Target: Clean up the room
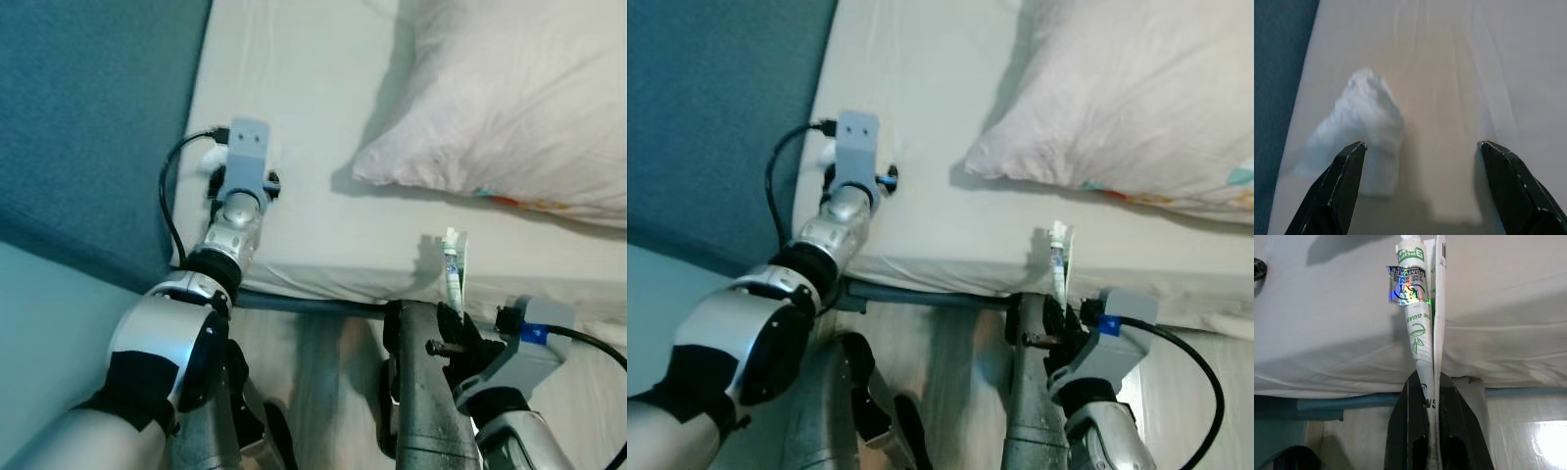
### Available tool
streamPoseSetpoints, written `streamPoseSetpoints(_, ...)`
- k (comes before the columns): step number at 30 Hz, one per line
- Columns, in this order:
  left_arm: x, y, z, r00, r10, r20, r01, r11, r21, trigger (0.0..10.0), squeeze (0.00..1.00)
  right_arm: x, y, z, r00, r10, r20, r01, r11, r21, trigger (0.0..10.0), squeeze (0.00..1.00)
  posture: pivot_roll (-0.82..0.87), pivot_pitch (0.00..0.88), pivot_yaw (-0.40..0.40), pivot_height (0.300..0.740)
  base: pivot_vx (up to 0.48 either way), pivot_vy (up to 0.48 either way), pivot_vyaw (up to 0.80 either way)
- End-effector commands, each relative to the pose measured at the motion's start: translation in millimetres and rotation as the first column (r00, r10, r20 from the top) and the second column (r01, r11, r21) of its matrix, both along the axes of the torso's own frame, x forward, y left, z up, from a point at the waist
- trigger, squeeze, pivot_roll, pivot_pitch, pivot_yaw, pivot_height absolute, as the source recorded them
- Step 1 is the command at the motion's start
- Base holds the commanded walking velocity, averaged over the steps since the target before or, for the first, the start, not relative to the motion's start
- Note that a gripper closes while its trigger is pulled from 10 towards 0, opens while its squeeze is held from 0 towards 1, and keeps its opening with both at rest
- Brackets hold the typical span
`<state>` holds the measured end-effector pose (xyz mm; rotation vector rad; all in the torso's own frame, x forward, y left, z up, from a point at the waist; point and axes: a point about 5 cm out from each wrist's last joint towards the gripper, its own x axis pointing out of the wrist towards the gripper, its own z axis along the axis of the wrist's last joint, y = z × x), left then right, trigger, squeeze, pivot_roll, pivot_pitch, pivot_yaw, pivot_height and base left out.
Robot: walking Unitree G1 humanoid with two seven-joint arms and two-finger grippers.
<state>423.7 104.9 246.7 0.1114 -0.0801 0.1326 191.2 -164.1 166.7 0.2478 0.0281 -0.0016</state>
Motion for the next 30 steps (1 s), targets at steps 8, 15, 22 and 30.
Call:
streamPoseSetpoints(8,0.4,12.4,3,0.994,0.105,0.02,-0.106,0.986,0.13,10.0,0.0,-19.7,2.3,8,0.998,0.012,-0.056,-0.011,1.0,0.021,10.0,0.0,-0.42,0.696,0.146,0.516,0.0,0.0,0.0)
streamPoseSetpoints(15,-1.2,34.6,-8,0.979,0.205,0.01,-0.202,0.949,0.243,0.0,0.0,-24.9,0.2,15,0.998,0.004,-0.066,-0.003,1.0,0.019,10.0,0.0,-0.45,0.706,0.133,0.516,0.0,0.0,0.0)
streamPoseSetpoints(22,-1.4,51.1,-3,0.965,0.261,0.036,-0.26,0.926,0.275,0.0,0.0,-25.5,-1.9,17,0.998,0.001,-0.07,0.001,1.0,0.016,10.0,0.0,-0.45,0.69,0.131,0.516,0.0,0.0,0.0)
streamPoseSetpoints(30,-2.8,84.3,14,0.931,0.351,0.097,-0.364,0.88,0.306,0.0,0.0,-20.5,-6.6,20,0.998,-0.002,-0.059,0.003,1.0,0.012,10.0,0.0,-0.44,0.659,0.14,0.516,0.0,0.0,0.0)
